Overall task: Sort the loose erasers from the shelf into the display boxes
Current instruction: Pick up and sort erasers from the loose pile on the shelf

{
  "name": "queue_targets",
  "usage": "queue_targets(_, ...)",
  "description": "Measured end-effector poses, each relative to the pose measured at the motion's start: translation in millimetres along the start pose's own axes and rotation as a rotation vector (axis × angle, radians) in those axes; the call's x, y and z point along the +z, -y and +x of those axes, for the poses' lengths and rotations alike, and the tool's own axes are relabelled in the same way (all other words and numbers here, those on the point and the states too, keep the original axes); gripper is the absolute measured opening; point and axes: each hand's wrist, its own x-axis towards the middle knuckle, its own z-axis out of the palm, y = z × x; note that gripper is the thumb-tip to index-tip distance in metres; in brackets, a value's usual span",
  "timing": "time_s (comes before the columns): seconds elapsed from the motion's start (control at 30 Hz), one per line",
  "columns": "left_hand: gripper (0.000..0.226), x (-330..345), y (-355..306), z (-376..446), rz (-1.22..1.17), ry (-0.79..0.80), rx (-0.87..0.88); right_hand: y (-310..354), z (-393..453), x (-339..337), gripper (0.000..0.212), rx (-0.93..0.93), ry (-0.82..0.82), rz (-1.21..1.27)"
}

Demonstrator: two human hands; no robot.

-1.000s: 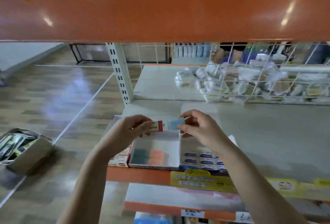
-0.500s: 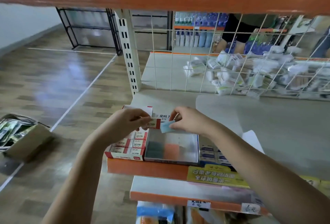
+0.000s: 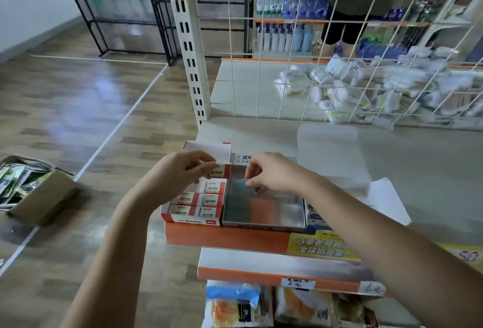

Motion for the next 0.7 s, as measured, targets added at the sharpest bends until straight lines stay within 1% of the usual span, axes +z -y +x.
queue_targets(0.2, 0.008, 1, 1, 2, 0.012, -0.005, -0.011, 1, 0, 4, 0.005, -0.014, -0.034, -0.055)
queue_targets(0.5, 0.009, -2, 9, -2, 0.03, -0.049, -0.076, -2, 0, 14, 0.012, -0.038, -0.105, -0.252)
queue_targets(0.7, 0.01, -13, 22, -6, 0.062, -0.109, -0.114, -3, 1, 20, 0.013, -0.036, -0.151, -0.311)
